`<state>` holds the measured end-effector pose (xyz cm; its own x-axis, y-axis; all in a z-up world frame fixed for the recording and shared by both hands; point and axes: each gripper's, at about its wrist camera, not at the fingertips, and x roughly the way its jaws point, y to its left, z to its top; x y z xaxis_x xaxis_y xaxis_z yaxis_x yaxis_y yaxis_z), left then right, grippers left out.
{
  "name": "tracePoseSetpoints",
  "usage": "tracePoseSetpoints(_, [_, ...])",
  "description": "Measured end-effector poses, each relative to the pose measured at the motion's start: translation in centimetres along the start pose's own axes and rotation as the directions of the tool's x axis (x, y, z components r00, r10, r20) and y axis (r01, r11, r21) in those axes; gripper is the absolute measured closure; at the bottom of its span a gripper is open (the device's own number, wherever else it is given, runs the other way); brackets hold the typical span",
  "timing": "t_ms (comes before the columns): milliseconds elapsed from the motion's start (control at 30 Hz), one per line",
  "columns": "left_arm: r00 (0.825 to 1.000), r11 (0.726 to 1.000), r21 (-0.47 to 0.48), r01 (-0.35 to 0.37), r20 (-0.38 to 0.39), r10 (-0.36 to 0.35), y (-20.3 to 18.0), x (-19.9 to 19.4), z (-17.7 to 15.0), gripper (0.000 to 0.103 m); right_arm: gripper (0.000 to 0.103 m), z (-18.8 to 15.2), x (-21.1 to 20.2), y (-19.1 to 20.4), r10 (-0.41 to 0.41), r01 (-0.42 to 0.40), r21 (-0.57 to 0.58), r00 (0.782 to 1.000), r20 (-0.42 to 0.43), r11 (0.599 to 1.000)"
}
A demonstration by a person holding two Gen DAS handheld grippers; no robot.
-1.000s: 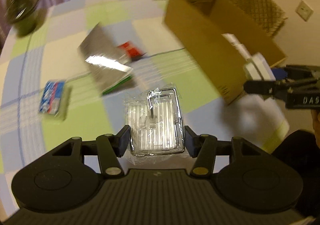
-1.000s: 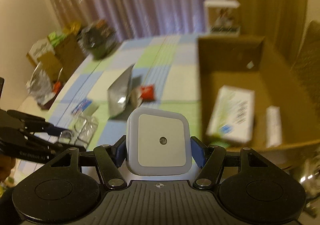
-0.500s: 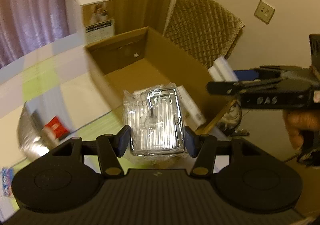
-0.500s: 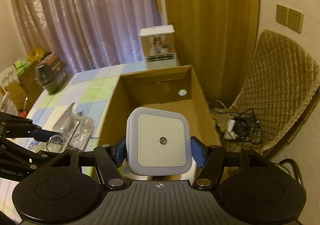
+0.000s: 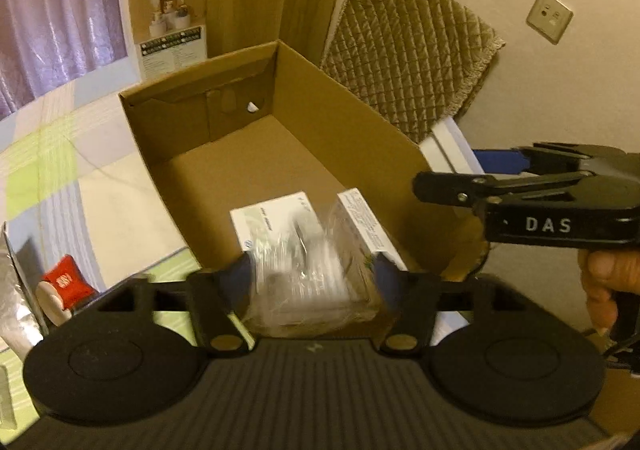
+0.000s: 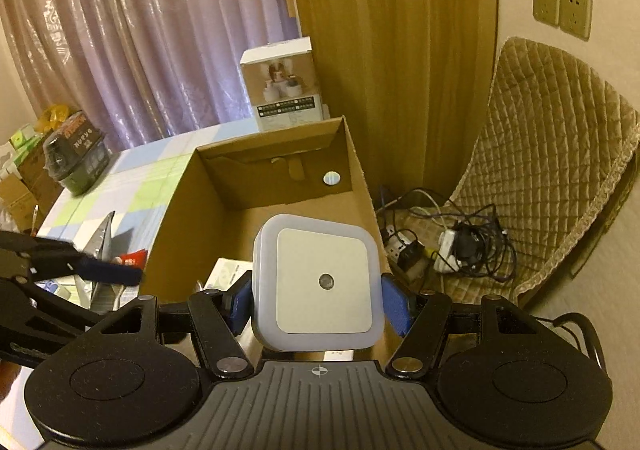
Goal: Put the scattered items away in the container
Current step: 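Carry the hook pack and night-light with both tools to the cardboard box, then open both tools to drop the hook pack and night-light into the box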
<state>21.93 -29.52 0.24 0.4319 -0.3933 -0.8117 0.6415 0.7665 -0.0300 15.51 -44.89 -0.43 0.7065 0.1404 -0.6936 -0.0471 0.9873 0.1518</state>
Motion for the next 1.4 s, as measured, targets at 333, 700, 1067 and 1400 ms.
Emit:
tracePoseSetpoints(333, [0.998,0.999,-0.012,-0.051,0.030,0.051,2.3,-3.5,-2.2,0.026,0.036,-0.6,0.6,0.6,0.010,-0.010,-0.008,1.000,-0.025,1.000])
tracePoseSetpoints(700, [0.999,0.999,-0.039,-0.037,0.019,0.038,3.1,-4.9,-4.4,0.025,0.035,-0.5,2.0,0.8,0.029,-0.027,0.031,0.997,-0.067,0.999])
tracePoseSetpoints(1067, [0.999,0.996,-0.077,-0.042,0.008,0.043,4.7,-5.1,-5.8,0.024,0.013,-0.2,1.4,0.7,0.047,-0.045,0.096,0.999,-0.017,0.994])
tracePoseSetpoints(1400, [0.998,0.992,-0.107,-0.061,0.001,0.061,5.8,-6.4,-7.6,0.022,0.013,-0.1,0.0,1.9,0.050,-0.049,0.088,0.999,-0.005,0.995])
